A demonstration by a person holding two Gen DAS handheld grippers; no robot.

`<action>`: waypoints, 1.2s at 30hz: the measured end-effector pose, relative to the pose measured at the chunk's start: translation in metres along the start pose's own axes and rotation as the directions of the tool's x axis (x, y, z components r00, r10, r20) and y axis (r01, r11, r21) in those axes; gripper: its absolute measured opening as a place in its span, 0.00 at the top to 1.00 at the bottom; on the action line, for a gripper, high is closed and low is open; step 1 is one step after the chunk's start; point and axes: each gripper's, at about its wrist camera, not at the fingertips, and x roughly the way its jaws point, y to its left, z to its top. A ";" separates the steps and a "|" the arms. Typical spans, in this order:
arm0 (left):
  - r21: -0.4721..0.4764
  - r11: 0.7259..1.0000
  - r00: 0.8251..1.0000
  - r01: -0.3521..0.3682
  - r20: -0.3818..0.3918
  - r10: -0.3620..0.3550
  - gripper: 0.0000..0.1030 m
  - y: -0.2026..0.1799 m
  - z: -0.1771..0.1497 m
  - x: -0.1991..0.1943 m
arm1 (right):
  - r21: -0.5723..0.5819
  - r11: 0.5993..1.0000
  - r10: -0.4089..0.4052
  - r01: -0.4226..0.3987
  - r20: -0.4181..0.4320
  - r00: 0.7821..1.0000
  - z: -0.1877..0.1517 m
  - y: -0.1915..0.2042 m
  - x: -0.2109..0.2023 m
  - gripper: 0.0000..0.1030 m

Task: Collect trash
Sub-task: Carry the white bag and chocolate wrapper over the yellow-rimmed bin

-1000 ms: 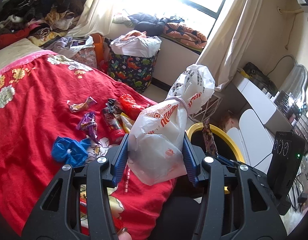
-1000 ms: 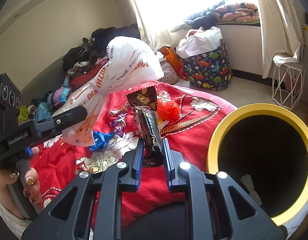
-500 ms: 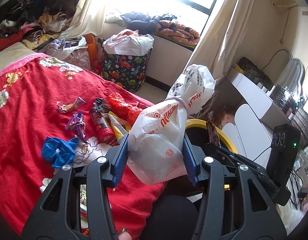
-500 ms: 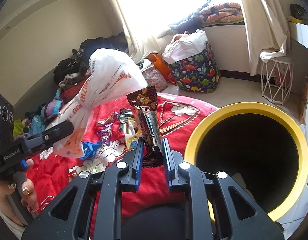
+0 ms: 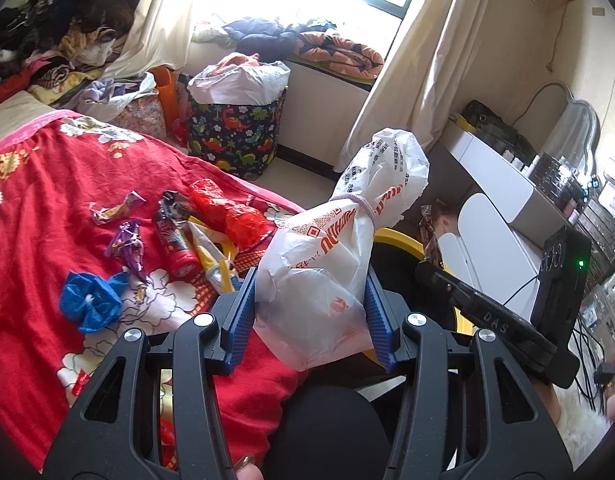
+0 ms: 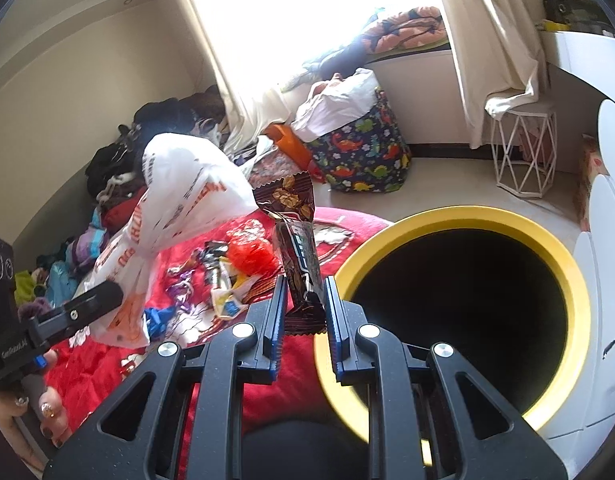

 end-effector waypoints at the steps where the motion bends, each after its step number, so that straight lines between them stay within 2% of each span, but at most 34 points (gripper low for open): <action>1: 0.002 1.000 1.000 0.001 -0.001 -0.001 0.59 -0.001 0.000 0.000 | 0.006 1.000 -0.005 0.005 0.004 1.000 0.000 -0.003 -0.001 0.83; 17: 0.038 0.999 0.999 0.016 -0.048 -0.014 0.59 -0.023 -0.006 0.022 | 0.087 0.993 -0.082 0.079 0.036 0.996 0.002 -0.041 -0.009 0.83; 36: 0.100 0.995 0.993 0.021 -0.114 -0.010 0.59 -0.055 -0.009 0.062 | 0.178 0.967 -0.189 0.183 0.014 0.982 -0.011 -0.081 -0.010 0.83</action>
